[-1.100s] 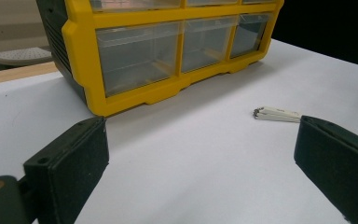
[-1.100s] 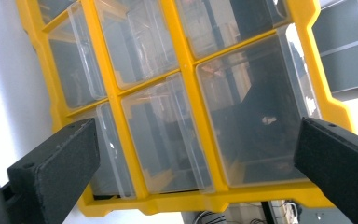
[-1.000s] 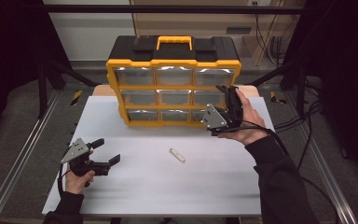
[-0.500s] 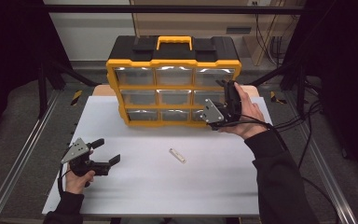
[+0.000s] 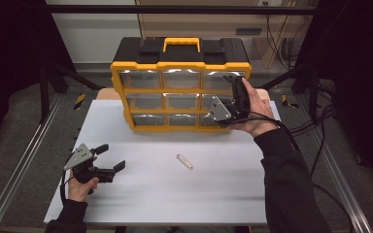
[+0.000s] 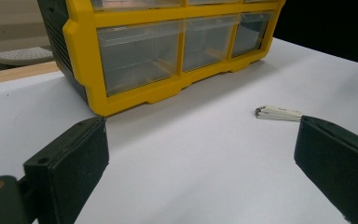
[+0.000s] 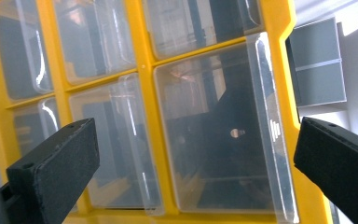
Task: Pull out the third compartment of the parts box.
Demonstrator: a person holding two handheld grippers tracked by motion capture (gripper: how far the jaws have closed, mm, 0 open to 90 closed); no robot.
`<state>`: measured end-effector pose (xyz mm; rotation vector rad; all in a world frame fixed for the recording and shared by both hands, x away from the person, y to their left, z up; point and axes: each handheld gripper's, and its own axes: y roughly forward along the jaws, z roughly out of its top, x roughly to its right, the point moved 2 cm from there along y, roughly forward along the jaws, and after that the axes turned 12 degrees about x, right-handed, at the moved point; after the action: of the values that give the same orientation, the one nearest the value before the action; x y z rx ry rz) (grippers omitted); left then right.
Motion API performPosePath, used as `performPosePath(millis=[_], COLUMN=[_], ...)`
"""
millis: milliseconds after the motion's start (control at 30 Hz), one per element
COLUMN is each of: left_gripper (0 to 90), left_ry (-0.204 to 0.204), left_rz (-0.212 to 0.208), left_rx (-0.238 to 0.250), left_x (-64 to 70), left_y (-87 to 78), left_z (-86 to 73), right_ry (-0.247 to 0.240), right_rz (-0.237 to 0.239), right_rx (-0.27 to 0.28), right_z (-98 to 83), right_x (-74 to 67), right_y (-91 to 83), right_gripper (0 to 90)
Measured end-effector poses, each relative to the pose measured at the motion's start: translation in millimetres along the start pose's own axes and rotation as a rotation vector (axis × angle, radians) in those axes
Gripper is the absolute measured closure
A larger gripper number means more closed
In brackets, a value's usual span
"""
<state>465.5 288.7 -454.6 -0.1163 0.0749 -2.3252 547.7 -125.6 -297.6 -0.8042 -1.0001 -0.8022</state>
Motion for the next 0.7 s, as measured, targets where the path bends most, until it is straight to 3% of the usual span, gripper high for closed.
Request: performPosePath(millis=[700], left_gripper=[2.7], left_ry=[-0.001], left_rz=[0.001], left_rx=[-0.001], left_x=[-0.2], left_y=[0.2], left_z=[-0.3], right_ry=[-0.043], right_rz=[-0.006], right_rx=[0.011], right_z=[-5.9], right_x=[6.0], right_y=[16.5], right_gripper=[1.5])
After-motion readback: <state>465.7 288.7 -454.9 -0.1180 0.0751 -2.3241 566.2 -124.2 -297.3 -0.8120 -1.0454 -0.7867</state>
